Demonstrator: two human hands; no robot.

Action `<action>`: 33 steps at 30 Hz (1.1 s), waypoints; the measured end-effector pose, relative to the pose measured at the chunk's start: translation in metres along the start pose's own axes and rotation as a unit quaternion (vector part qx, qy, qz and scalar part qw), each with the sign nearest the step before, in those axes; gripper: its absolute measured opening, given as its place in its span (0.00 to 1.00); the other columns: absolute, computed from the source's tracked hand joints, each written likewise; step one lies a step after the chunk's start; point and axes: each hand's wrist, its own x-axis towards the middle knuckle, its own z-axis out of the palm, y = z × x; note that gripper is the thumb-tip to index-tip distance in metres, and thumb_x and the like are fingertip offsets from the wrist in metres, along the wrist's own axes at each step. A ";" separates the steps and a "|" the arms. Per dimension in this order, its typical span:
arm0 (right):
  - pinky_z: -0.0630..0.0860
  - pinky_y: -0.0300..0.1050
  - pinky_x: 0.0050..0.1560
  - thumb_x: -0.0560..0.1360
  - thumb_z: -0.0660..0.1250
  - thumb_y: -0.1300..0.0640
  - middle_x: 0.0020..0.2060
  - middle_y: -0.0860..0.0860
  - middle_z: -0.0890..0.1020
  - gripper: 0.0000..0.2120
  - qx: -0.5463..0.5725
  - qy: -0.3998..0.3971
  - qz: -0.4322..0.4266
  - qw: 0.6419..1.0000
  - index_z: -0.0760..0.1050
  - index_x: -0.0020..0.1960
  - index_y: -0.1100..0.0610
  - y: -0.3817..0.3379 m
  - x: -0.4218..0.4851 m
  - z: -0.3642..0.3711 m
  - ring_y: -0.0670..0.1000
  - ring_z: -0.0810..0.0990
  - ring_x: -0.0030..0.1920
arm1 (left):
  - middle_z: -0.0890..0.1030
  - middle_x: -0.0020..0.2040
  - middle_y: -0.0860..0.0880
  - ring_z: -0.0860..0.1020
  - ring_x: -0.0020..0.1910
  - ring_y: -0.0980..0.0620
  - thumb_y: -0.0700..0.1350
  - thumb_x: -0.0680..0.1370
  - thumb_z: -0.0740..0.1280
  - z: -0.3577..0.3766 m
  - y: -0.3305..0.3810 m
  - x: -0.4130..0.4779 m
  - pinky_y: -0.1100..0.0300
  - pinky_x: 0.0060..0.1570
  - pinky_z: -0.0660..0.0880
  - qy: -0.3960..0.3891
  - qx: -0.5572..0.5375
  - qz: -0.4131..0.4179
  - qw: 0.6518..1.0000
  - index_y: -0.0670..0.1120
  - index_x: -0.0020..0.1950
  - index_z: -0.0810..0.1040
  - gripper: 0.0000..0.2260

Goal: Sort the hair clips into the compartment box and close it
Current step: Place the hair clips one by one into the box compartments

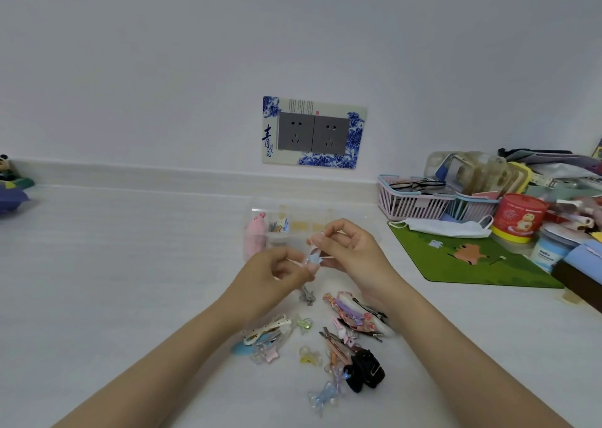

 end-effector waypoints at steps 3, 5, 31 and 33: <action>0.81 0.40 0.42 0.72 0.70 0.62 0.43 0.59 0.82 0.08 0.025 0.007 -0.001 1.000 0.71 0.40 0.57 -0.001 -0.001 0.007 0.50 0.83 0.40 | 0.86 0.38 0.47 0.81 0.35 0.56 0.48 0.72 0.71 -0.002 0.000 0.002 0.61 0.41 0.77 0.012 -0.063 -0.031 0.997 0.45 0.46 0.76 0.08; 0.81 0.39 0.41 0.72 0.70 0.63 0.43 0.60 0.81 0.09 0.025 0.009 -0.004 1.000 0.70 0.40 0.58 -0.002 -0.001 0.008 0.49 0.83 0.38 | 0.85 0.36 0.49 0.81 0.35 0.53 0.47 0.72 0.71 -0.007 -0.002 0.003 0.60 0.39 0.78 0.036 -0.055 -0.021 0.998 0.47 0.49 0.76 0.09; 0.74 0.33 0.38 0.71 0.73 0.57 0.41 0.54 0.84 0.11 -0.201 0.049 -0.029 0.978 0.77 0.49 0.60 -0.022 0.078 -0.004 0.44 0.79 0.35 | 0.75 0.65 0.56 0.70 0.65 0.56 0.64 0.74 0.49 -0.044 -0.031 0.019 0.63 0.62 0.63 0.099 0.286 0.130 0.944 0.52 0.66 0.73 0.28; 0.73 0.36 0.40 0.70 0.73 0.56 0.41 0.55 0.84 0.12 -0.243 0.020 -0.006 0.970 0.78 0.50 0.61 -0.014 0.087 -0.001 0.43 0.79 0.38 | 0.74 0.67 0.53 0.69 0.67 0.54 0.65 0.74 0.47 -0.043 -0.034 0.020 0.62 0.65 0.61 0.082 0.317 0.134 0.935 0.51 0.67 0.73 0.31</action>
